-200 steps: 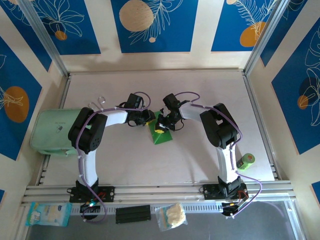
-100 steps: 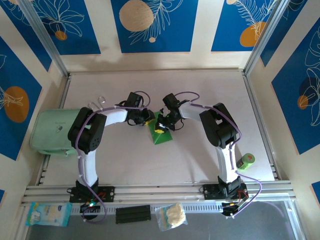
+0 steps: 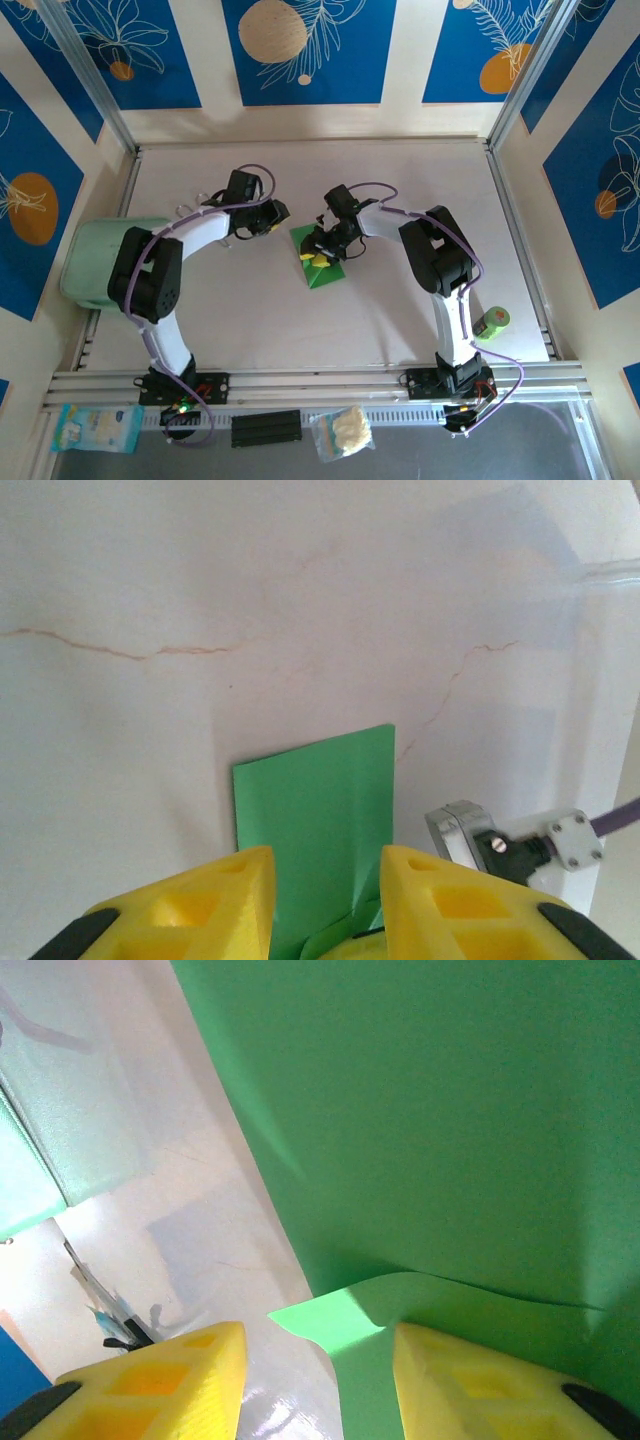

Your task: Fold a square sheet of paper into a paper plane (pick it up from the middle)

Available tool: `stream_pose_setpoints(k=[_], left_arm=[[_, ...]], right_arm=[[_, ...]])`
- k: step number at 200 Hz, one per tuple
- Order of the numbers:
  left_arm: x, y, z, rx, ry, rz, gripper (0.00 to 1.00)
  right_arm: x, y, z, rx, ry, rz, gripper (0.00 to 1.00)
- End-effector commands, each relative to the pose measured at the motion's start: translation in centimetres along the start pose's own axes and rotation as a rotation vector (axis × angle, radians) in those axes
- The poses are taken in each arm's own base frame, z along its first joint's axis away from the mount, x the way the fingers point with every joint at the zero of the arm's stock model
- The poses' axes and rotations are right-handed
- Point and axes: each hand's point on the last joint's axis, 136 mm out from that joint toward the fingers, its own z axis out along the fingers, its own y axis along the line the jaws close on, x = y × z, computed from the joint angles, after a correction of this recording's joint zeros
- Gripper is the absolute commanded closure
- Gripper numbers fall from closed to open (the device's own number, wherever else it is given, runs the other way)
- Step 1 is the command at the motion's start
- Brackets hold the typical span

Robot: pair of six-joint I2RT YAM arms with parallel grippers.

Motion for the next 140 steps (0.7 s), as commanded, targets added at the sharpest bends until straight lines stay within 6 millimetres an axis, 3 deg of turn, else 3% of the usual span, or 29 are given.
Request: stream_pose_setpoints(k=[1,26,100,140], left_arm=[[0.9,0.8,-0.8,-0.015,0.013,-0.021,0.66],[2.5,0.8,-0.6,0.009,0.053,-0.034,0.67],[8.9,0.4,0.9,-0.01,0.19,-0.006,0.8],[10.9,0.4,1.9,-0.038,0.231,0.015,0.88]], right_arm=[[0.5,-3.3,1.2,0.088,0.022,0.065,0.55],[0.6,-3.6,1.3,0.091,0.024,0.068,0.58],[1.3,-5.4,1.4,0.166,0.041,0.083,0.92],[1.4,-5.7,1.4,0.179,0.05,0.091,0.98]])
